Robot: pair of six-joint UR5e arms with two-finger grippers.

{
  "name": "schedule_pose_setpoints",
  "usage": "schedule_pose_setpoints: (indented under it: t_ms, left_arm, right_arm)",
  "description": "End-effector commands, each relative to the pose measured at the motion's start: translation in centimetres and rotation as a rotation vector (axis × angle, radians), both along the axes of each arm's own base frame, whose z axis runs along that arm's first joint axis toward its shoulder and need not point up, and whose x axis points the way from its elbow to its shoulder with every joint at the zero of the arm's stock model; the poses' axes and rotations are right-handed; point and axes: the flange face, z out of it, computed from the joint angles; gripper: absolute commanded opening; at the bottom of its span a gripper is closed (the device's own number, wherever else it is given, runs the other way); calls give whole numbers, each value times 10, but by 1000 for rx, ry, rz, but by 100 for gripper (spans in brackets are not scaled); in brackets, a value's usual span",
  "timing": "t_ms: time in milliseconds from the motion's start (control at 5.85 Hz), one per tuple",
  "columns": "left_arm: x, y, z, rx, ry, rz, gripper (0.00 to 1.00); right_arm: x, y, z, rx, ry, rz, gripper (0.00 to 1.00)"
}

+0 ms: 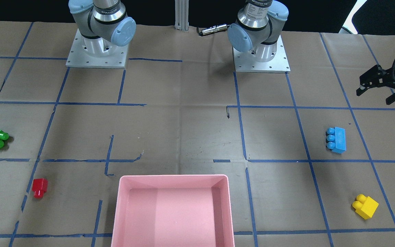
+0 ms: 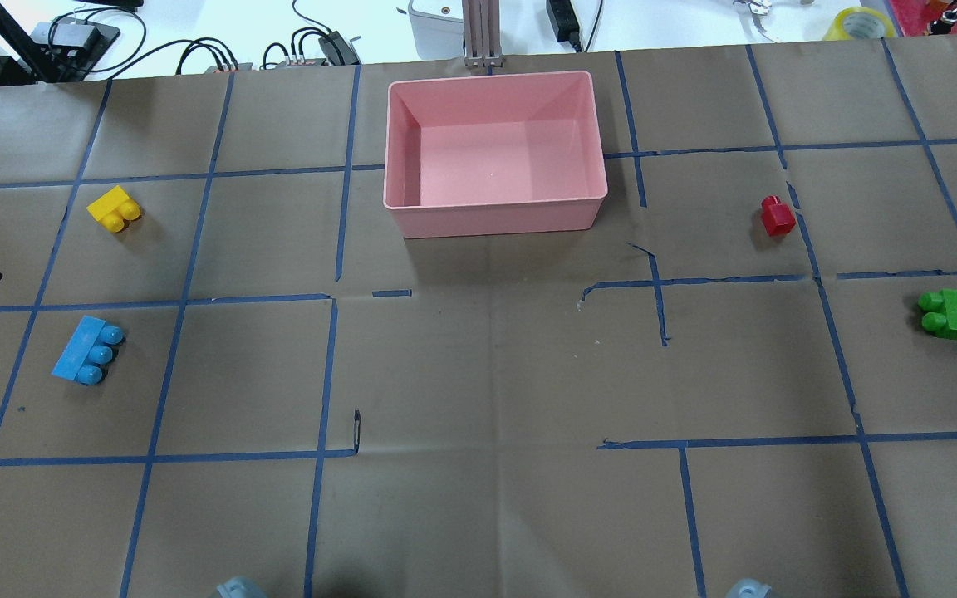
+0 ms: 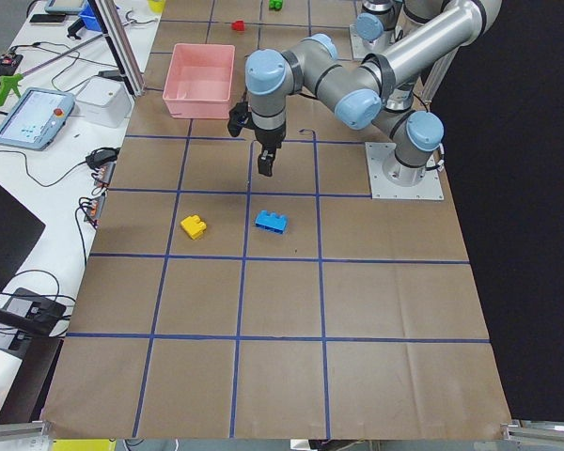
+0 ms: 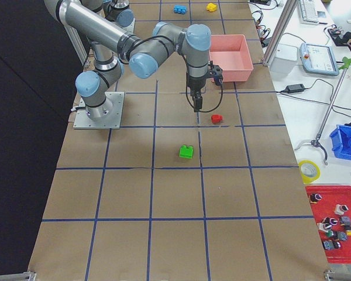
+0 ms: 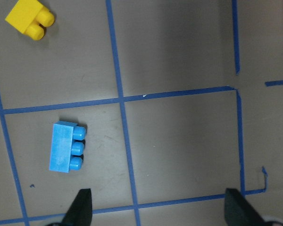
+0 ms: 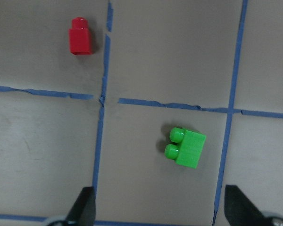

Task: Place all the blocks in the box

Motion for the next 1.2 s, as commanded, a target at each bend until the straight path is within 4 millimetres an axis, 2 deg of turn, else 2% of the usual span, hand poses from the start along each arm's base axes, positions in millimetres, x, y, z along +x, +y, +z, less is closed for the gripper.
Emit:
schedule_pose_setpoints:
  t_ms: [0,171,342,513,684,1026]
  left_arm:
    - [20,8,-21,-22,-6,-35,100]
    - [23,5,-56,-54,-38,-8,99]
    - [24,2,-100,-82,-67,53,100]
    - [31,-7,-135,-92,-72,73,100]
    - [38,-23,-161,-129,-46,92,99]
    - [38,-33,-208,-131,23,103,99]
  right_arm:
    - [-62,33,-77,-31,22,-89,100]
    - [-68,33,-116,-53,-6,-108,99]
    - [-71,29,-146,-51,-12,-108,100]
    - [-76,25,-176,-28,-35,-110,100]
    - [-87,30,-198,3,-64,-132,100]
    - [-82,34,-213,-10,-52,-130,99]
